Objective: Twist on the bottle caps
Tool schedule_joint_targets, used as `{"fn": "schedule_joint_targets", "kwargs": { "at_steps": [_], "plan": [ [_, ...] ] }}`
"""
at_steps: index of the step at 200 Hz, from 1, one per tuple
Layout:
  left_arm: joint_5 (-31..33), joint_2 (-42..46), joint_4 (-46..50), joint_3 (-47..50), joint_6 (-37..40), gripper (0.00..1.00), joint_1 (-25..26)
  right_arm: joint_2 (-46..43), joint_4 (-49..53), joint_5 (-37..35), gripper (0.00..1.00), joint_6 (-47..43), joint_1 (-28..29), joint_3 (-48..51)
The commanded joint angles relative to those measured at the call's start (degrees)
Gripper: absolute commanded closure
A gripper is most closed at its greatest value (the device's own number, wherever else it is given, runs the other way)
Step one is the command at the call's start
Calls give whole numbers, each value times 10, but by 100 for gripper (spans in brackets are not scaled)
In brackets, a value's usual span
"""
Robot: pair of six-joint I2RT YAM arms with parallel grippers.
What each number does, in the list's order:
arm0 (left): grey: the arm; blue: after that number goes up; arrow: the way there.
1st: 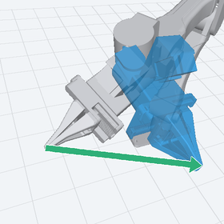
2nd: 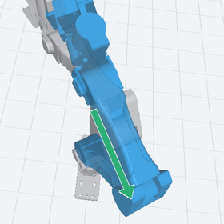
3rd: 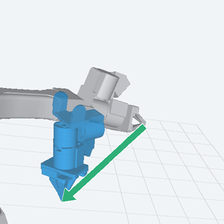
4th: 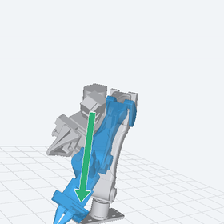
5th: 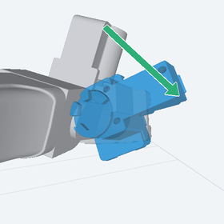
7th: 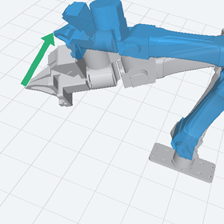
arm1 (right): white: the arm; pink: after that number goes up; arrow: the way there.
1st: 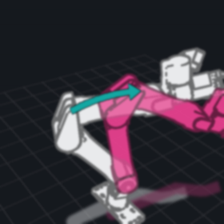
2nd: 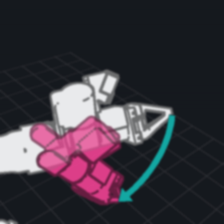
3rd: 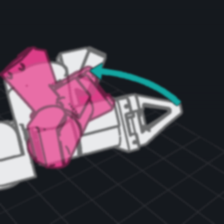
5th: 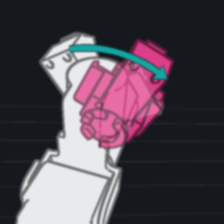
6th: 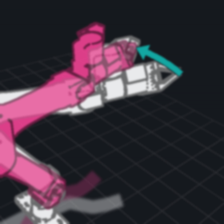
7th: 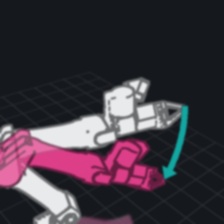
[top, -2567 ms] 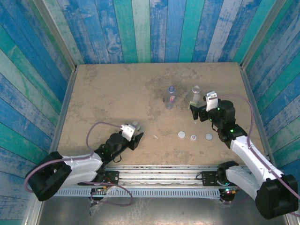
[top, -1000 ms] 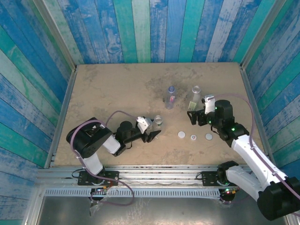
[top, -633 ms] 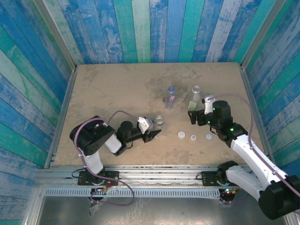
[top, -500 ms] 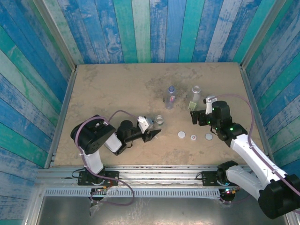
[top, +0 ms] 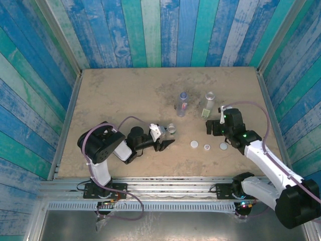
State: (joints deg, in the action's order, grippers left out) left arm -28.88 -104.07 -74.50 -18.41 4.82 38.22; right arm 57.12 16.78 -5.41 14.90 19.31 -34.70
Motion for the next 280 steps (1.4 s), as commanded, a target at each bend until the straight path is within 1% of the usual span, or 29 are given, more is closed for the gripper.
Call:
{"fn": "schedule_joint_targets", "kwargs": {
  "at_steps": [1, 33, 67, 93, 111, 132, 173, 207, 235, 249, 280],
  "plan": [
    [-17, -23, 1, -9, 11, 38, -1, 2, 15, -19, 1, 25, -4, 3],
    [-14, -26, -2, -10, 9, 45, -2, 16, 51, -48, 1, 75, -16, -1],
    [-12, -22, -8, -3, 4, 46, -7, 55, 119, -52, 1, 132, -29, -11],
    [-12, -24, -25, 6, -5, 46, -10, 90, 151, -28, 7, 144, -34, -13],
    [-16, -27, -27, 7, -7, 46, -11, 113, 150, -16, 10, 147, -36, -6],
    [-18, -28, -24, 5, -7, 46, -10, 137, 150, -15, 19, 147, -38, -7],
    [-16, -31, -32, 9, -10, 45, -11, 129, 154, -8, 32, 162, -53, 13],
    [-19, -37, -38, 9, -14, 45, -10, 106, 153, 4, 35, 160, -72, 37],
    [-16, -37, -38, 9, -16, 46, -10, 108, 147, 9, 36, 156, -77, 46],
    [-19, -37, -38, 8, -16, 46, -11, 115, 140, 18, 41, 154, -78, 48],
    [-21, -44, -42, 8, -18, 46, -10, 126, 134, 24, 48, 151, -78, 46]
  ]
}}
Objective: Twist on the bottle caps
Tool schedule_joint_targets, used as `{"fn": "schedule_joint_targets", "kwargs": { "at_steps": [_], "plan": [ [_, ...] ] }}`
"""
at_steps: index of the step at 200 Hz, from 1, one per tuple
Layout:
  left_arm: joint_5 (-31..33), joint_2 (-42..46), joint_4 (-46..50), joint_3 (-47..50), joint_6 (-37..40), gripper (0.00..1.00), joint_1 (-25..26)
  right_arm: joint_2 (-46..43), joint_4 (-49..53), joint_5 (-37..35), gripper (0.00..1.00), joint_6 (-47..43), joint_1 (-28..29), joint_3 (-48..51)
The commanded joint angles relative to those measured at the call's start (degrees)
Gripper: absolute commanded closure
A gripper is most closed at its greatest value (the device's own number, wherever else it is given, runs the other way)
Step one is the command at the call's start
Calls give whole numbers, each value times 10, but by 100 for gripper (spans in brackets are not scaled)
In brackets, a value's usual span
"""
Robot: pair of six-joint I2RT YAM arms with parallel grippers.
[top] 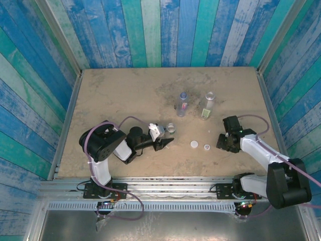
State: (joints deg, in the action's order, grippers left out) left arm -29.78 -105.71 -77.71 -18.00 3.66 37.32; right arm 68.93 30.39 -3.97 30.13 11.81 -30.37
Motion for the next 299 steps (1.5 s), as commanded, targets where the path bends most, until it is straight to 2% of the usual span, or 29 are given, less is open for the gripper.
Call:
{"fn": "schedule_joint_targets", "kwargs": {
  "at_steps": [1, 91, 169, 216, 299],
  "plan": [
    [-12, -27, -11, 4, -8, 46, -1, 8, -2, 10, 49, -1, -3, 3],
    [-8, -27, -30, 16, -14, 45, -2, 16, 9, 19, 61, -35, -4, -10],
    [-7, -27, -36, 19, -18, 45, -1, 13, 63, 39, 58, -93, 17, -63],
    [-6, -29, -37, 20, -20, 45, -1, 23, 123, 56, 58, -111, 68, -142],
    [-9, -31, -31, 16, -21, 45, -2, 84, 222, 69, 59, -129, 193, -350]
  ]
}}
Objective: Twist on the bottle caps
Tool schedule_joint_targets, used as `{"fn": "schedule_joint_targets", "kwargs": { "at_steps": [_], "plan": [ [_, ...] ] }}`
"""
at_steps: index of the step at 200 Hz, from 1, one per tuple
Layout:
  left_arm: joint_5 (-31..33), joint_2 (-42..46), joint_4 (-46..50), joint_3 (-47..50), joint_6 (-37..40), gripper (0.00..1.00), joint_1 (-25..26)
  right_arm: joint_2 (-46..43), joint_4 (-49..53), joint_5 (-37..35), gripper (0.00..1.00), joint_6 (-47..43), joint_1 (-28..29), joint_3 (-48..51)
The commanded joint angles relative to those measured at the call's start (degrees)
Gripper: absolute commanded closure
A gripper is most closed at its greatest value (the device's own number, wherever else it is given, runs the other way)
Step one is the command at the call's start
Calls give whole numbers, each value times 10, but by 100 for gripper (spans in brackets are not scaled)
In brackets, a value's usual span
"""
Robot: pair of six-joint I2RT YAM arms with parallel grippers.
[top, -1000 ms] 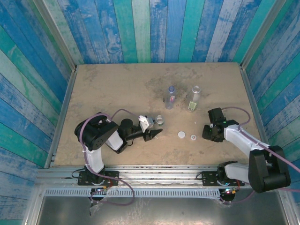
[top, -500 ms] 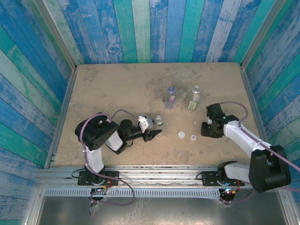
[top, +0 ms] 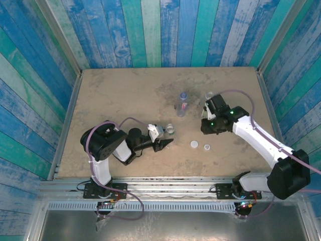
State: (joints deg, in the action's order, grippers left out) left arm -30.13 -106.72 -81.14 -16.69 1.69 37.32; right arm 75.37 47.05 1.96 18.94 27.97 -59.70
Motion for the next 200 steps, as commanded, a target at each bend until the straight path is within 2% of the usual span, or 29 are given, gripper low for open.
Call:
{"fn": "schedule_joint_targets", "kwargs": {
  "at_steps": [1, 84, 130, 200],
  "plan": [
    [-6, -22, 4, 2, -1, 45, -2, 21, 56, 10, 59, -16, 33, -59],
    [-11, -22, 22, -8, 1, 44, -2, 140, 90, 38, 59, -33, 168, -261],
    [-12, -23, 26, -9, 3, 44, -2, 183, 95, 41, 59, -44, 199, -283],
    [-19, -25, 27, -12, 7, 44, -2, 218, 95, 25, 58, -49, 214, -288]
  ]
}}
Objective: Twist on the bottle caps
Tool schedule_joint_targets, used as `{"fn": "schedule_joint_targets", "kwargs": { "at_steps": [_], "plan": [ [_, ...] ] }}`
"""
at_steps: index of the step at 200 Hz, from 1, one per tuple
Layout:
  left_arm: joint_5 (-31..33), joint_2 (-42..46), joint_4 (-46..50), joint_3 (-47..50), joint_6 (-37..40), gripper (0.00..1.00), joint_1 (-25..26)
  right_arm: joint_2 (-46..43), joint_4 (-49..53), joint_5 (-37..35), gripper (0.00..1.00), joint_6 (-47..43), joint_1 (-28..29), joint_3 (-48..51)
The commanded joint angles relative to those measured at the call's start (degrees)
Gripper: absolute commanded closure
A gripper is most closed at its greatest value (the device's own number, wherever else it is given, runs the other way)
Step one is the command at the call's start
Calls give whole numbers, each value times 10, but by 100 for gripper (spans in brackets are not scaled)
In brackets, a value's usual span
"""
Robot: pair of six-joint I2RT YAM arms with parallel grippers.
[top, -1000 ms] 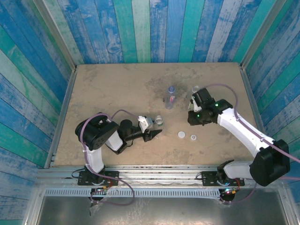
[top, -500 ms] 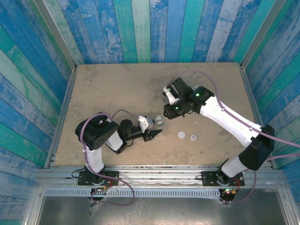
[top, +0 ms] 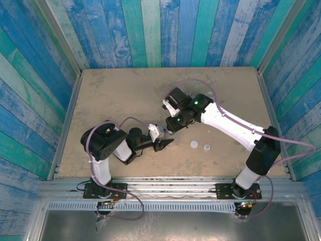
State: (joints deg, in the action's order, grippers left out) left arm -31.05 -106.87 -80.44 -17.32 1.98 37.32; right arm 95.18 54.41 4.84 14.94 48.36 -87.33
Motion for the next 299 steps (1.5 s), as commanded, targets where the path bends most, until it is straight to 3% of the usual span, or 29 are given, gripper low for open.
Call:
{"fn": "schedule_joint_targets", "kwargs": {
  "at_steps": [1, 113, 186, 229, 299],
  "plan": [
    [-10, -23, 20, -5, 4, 44, -2, 21, 22, -4, 58, -9, 11, -12],
    [-11, -25, 19, -6, 5, 44, -2, 92, 143, -66, 61, -3, 48, -91],
    [-11, -25, 16, -3, 5, 44, -2, 118, 161, -58, 64, 18, 44, -111],
    [-12, -25, 16, -2, 7, 44, -3, 110, 137, -34, 61, 21, 26, -91],
    [-11, -26, 15, -3, 5, 44, -2, 83, 125, -33, 44, 9, 28, -115]
  ]
}}
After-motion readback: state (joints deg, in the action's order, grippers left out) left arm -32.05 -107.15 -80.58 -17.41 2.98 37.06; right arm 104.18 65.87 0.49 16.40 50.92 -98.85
